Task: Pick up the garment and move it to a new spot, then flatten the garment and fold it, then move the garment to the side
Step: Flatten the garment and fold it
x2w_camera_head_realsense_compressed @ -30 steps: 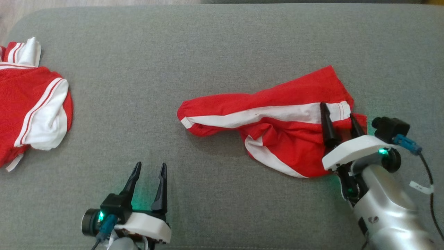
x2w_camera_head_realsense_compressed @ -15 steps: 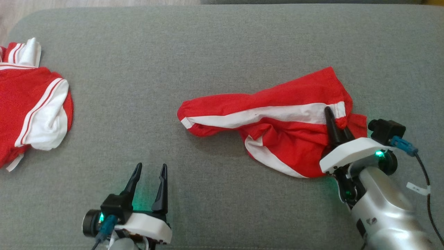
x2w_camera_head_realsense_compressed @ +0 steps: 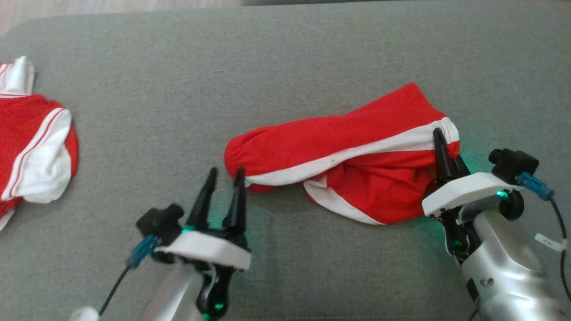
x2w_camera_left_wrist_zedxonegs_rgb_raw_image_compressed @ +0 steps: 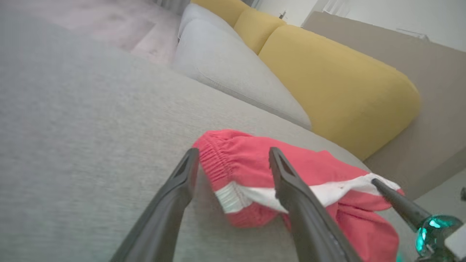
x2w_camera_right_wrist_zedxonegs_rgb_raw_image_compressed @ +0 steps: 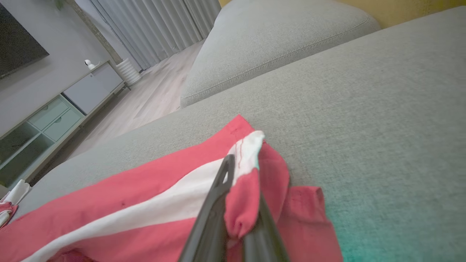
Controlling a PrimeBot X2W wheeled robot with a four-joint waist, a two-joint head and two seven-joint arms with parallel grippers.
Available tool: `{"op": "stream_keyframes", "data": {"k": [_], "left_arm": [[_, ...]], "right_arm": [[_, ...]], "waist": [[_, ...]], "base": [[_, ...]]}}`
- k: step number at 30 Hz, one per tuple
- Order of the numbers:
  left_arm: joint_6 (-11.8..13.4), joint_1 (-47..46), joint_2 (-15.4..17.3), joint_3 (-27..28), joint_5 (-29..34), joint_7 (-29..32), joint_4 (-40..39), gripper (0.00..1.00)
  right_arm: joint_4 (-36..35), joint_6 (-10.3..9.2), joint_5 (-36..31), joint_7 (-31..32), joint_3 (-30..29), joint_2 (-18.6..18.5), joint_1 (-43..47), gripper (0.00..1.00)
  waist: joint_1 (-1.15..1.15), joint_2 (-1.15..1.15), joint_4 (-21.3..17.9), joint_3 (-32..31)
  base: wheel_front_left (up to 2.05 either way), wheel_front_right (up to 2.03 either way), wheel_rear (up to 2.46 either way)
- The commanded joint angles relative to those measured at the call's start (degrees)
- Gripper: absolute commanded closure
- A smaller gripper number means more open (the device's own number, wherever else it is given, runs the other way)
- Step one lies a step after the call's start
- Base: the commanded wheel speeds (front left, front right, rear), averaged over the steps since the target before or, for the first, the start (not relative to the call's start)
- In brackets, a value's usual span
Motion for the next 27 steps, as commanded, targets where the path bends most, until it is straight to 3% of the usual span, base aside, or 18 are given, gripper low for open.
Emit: {"op": "stream_keyframes", "data": {"k": [1,7,27], "left_arm": [[-0.3,-1.8,0.1,0.9,-0.8,-0.3,-0.9,0.00],[-0.3,-5.6,2.2,-6.3,-11.6,-0.3,2.3,0.00],[-0.3,-6.2,8.0,-17.1,-24.0,-0.3,-0.2,0.00]], "right_arm": [[-1.8,-0.04,-0.4,-0.4,0.7,-0.3,-0.4,1.00],[-2.3,-0.04,-1.4,-0.4,0.5,0.1,-1.0,1.00],[-3.2,-0.04,-3.0,-0.4,-0.2,0.7,-1.9,1.00]], "waist": [[0.00,0.00,-0.4,0.4],[0.00,0.00,-1.4,1.3],[0.00,0.00,-2.9,2.9]], "base": [[0.00,0.00,0.00],[0.00,0.00,0.00],[0.00,0.00,0.00]]}}
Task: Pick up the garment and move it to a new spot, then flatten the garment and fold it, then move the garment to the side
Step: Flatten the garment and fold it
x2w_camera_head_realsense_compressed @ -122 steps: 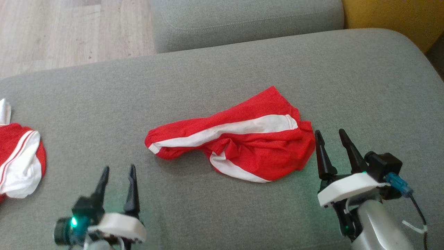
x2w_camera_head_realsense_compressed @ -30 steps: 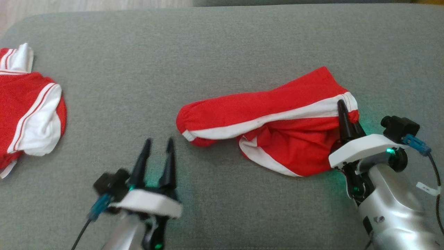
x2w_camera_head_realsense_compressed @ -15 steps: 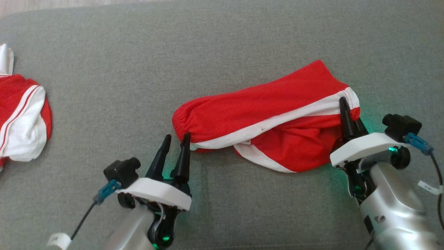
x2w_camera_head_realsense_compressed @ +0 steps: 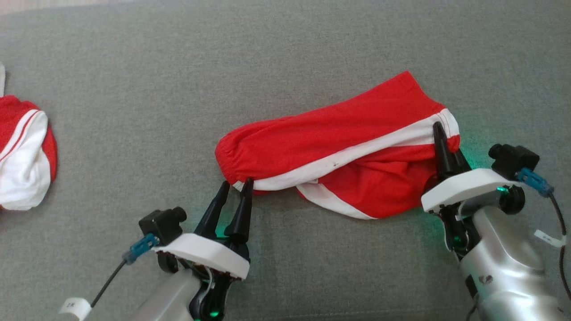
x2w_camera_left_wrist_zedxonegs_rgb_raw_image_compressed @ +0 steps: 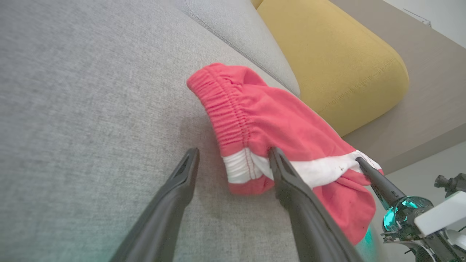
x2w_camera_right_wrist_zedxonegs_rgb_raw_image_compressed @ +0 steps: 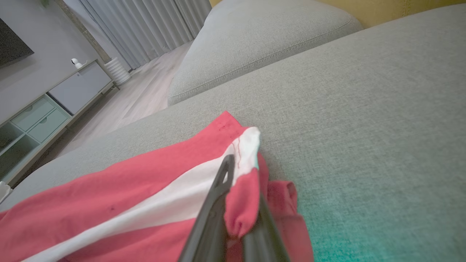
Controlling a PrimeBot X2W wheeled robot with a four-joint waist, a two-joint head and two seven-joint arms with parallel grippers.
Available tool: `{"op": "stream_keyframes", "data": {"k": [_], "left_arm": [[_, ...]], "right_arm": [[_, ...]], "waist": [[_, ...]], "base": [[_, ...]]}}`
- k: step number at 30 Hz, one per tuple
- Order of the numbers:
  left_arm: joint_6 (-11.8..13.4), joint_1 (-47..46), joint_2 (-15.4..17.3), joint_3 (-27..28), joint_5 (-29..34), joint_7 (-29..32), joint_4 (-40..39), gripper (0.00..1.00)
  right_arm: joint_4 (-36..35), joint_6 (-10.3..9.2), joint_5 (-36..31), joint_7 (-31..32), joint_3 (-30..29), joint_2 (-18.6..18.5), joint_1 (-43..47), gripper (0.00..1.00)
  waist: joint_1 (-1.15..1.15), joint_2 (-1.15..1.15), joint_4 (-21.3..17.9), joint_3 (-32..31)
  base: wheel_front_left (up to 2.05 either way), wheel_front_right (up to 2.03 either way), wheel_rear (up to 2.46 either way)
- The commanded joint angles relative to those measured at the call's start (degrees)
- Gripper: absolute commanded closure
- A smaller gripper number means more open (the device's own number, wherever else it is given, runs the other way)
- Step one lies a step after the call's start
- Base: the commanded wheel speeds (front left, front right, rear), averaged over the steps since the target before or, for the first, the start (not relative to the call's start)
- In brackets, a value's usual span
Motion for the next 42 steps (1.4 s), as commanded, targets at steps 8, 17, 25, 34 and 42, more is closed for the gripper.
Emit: {"op": "stream_keyframes", "data": {"k": [8,17,25,34,42], "left_arm": [[0.1,-3.0,2.8,-2.9,-3.1,-0.3,-4.0,0.00],[0.1,-4.0,4.0,-5.7,-5.0,-0.3,-7.9,1.00],[0.1,-4.5,6.5,-5.7,-4.5,-0.3,-13.4,1.00],[0.1,-15.4,16.3,-6.8,-4.4,-0.3,-22.6,1.00],[0.1,-30.1,24.1,-10.1,-9.9,-0.1,-24.8,1.00]], "right_arm": [[-2.2,-0.04,-0.4,-0.4,1.1,0.2,-2.4,1.00],[-2.4,-0.04,-0.6,-0.4,0.7,0.3,-2.9,1.00],[-3.7,-0.04,-0.1,-0.4,-0.8,0.8,-2.6,1.00],[-13.0,-0.04,2.3,-0.4,-1.9,-0.2,-4.6,1.00],[-20.1,-0.04,6.0,-0.4,0.9,-4.8,-12.0,1.00]], "waist": [[0.00,0.00,-0.6,1.5],[0.00,0.00,-0.2,2.0],[0.00,0.00,1.0,-0.5],[0.00,0.00,1.2,-9.4],[0.00,0.00,-0.8,-15.1]], "base": [[0.00,0.00,0.00],[0.00,0.00,0.00],[0.00,0.00,0.00],[0.00,0.00,0.00],[0.00,0.00,0.00]]}}
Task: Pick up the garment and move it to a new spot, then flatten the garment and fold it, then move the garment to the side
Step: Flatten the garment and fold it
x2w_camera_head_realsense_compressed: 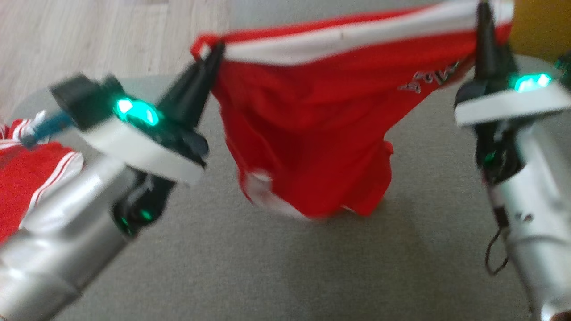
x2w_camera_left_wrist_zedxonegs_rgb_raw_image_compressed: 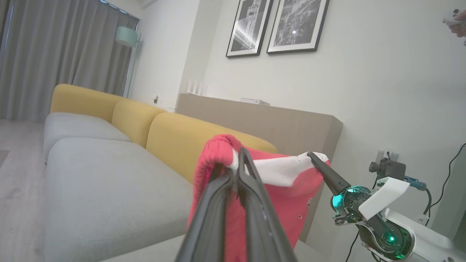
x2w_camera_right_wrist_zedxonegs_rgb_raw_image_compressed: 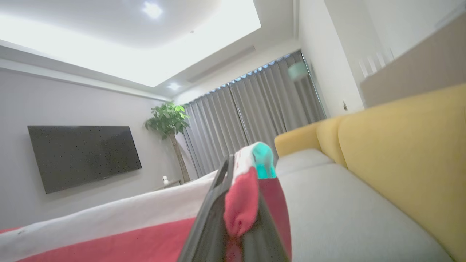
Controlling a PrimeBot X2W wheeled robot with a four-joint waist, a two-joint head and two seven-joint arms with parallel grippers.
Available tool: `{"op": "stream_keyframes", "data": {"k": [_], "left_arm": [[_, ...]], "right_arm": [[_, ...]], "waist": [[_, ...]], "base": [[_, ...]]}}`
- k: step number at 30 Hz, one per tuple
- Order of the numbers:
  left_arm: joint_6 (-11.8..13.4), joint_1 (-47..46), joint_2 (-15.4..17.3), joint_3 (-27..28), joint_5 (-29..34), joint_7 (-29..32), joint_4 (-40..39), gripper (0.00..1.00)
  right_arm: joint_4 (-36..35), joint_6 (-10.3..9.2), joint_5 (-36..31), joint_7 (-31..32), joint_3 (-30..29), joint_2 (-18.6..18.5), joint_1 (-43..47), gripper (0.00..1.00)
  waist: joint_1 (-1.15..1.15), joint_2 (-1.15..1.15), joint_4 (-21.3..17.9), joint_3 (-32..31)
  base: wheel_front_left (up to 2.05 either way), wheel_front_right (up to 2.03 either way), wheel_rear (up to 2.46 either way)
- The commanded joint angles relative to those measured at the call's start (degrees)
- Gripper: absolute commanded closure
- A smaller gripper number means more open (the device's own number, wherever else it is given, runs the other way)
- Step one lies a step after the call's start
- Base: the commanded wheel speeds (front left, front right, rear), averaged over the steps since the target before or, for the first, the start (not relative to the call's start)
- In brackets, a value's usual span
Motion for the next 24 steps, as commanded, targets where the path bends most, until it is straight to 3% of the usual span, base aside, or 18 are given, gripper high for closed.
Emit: {"op": "stream_keyframes", "data": {"k": [1,5,10,17,21,24], "left_arm": [[0.1,-5.1,2.4,2.4,-1.1,0.1,-1.5,1.00],[0.1,-11.9,4.2,0.1,-4.1,1.7,-0.3,1.00],[0.1,-17.2,3.8,-1.6,-5.1,1.7,4.4,1.00],[0.1,-27.7,-0.9,0.6,-3.2,0.1,15.1,1.00],[0.1,-31.8,-3.2,2.9,-1.4,-0.2,17.8,1.00],[0.1,-33.1,-5.6,8.1,1.2,-0.3,17.2,1.00]], "right_arm": [[-2.3,-0.04,0.7,-0.4,1.2,-0.8,-3.3,1.00],[-1.8,-0.04,2.1,0.3,4.1,-3.4,-8.4,1.00],[1.8,-0.04,2.1,1.0,6.0,-3.7,-14.8,1.00],[9.9,-0.04,-2.6,-0.2,5.4,-2.2,-29.5,1.00],[9.7,-0.04,-6.1,-0.3,1.6,-1.2,-34.8,1.00],[7.6,-0.04,-9.1,-0.3,-2.4,0.2,-36.1,1.00]], "waist": [[0.01,0.00,-1.0,-1.2],[0.01,0.00,-1.8,-0.7],[0.01,0.00,-2.6,4.1],[0.01,0.00,-3.5,13.7],[0.01,0.00,-3.6,16.7],[0.01,0.00,-3.6,18.5]], "base": [[0.00,0.00,0.00],[0.00,0.00,0.00],[0.00,0.00,0.00],[0.00,0.00,0.00],[0.00,0.00,0.00],[0.00,0.00,0.00]]}}
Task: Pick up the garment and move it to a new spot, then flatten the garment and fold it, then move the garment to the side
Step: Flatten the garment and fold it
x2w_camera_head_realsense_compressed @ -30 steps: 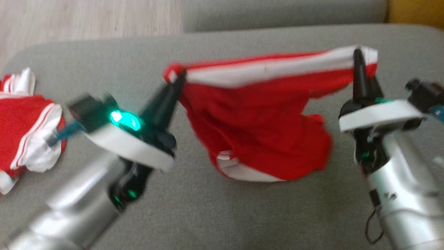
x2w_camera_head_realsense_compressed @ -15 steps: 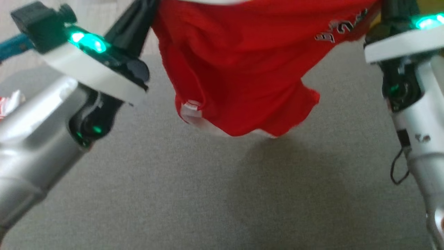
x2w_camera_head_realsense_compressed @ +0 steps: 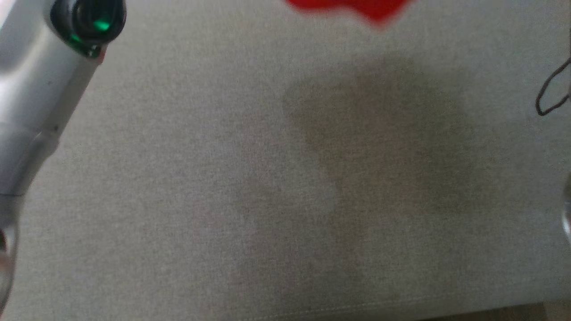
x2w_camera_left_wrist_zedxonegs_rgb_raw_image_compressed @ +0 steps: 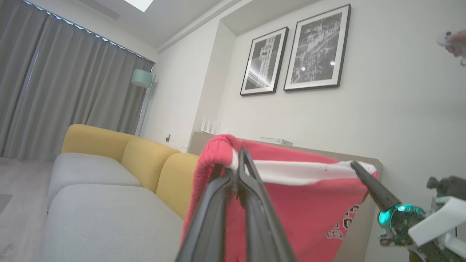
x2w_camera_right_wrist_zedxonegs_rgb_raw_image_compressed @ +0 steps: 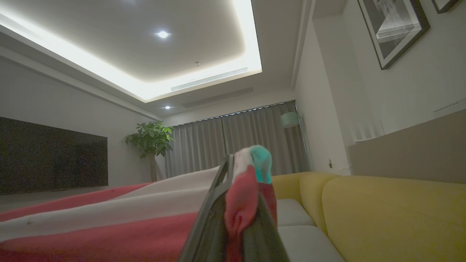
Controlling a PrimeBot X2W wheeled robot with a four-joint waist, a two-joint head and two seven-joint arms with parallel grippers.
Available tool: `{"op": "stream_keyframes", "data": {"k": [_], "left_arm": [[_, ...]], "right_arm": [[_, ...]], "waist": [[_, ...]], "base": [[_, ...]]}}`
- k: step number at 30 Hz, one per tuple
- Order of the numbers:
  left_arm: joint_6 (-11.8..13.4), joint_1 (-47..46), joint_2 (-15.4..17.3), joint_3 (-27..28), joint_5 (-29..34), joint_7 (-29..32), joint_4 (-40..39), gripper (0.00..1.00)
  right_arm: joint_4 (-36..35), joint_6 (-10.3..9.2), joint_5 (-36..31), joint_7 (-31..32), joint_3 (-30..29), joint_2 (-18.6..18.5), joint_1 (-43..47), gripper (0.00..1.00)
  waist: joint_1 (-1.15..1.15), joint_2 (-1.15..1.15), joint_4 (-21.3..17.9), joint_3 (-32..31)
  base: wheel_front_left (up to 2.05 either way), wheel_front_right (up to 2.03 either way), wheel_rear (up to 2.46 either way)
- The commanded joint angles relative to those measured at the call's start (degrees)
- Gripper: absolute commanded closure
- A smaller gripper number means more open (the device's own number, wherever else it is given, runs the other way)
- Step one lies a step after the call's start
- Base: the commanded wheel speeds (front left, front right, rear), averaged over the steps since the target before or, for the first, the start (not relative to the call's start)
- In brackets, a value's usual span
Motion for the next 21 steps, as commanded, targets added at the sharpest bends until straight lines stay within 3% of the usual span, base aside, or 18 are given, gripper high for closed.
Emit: {"op": "stream_keyframes", "data": {"k": [1,7,16,21], "left_arm": [[0.1,-2.2,1.3,3.9,0.8,-0.2,-1.3,1.00],[0.1,9.5,-1.1,4.3,1.4,-0.3,-2.2,1.00],[0.1,40.0,-5.0,-0.6,0.1,-0.3,-0.9,1.00],[0.1,51.7,-8.5,2.1,-0.6,-0.3,-0.9,1.00]], "right_arm": [[-2.2,-0.04,-0.5,-0.3,-1.1,1.8,-0.2,1.00],[-5.2,-0.04,-0.2,-0.3,0.2,3.5,11.7,1.00],[-8.0,-0.04,6.3,-0.3,6.3,2.0,39.7,1.00],[-10.3,-0.04,9.4,-0.3,6.0,1.0,50.4,1.00]], "waist": [[-0.02,0.00,-0.3,2.2],[-0.02,0.00,-0.7,1.3],[-0.02,0.00,-2.2,-4.0],[-0.02,0.00,-2.4,-8.2]], "base": [[0.00,0.00,0.00],[0.00,0.00,0.00],[0.00,0.00,0.00],[0.00,0.00,0.00]]}}
